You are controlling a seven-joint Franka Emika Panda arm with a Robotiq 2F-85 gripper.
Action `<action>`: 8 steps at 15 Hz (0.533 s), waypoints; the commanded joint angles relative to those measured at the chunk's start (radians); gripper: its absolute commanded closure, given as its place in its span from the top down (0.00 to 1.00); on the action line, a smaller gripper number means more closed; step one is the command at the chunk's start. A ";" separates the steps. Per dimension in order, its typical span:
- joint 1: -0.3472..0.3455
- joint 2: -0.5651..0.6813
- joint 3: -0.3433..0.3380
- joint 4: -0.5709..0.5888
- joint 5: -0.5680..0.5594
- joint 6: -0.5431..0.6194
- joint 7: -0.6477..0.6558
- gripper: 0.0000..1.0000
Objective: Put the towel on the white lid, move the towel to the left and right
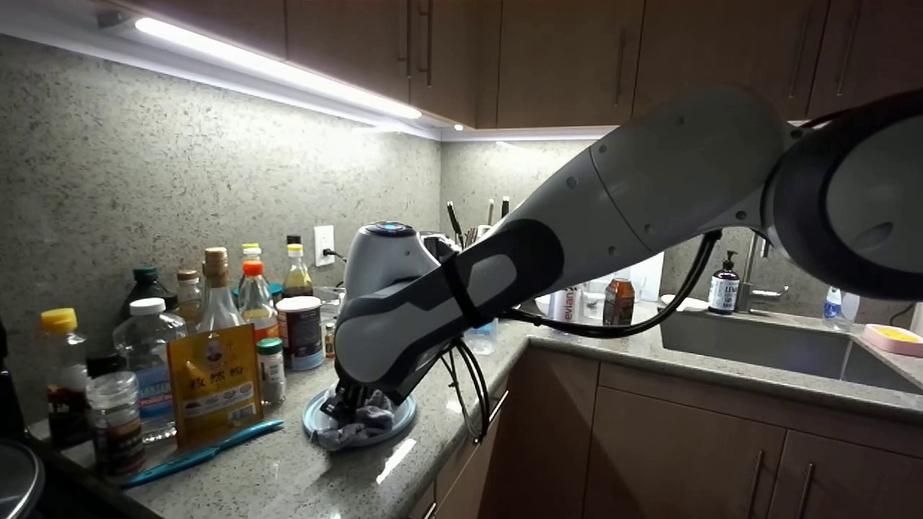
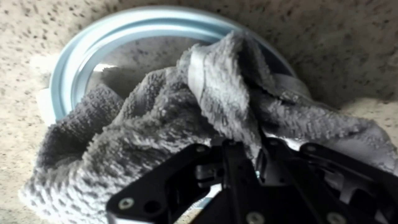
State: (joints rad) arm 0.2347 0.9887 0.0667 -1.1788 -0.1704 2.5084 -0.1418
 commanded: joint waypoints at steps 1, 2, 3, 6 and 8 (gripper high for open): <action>0.085 0.025 -0.144 -0.009 -0.111 -0.022 0.115 0.03; 0.104 0.030 -0.170 -0.006 -0.136 -0.027 0.142 0.03; 0.124 0.036 -0.202 -0.002 -0.165 -0.027 0.173 0.03; 0.167 0.054 -0.280 0.007 -0.241 -0.028 0.255 0.03; 0.177 0.056 -0.297 0.011 -0.263 -0.044 0.285 0.36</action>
State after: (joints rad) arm 0.3928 1.0106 -0.1892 -1.1771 -0.3834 2.5075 0.0801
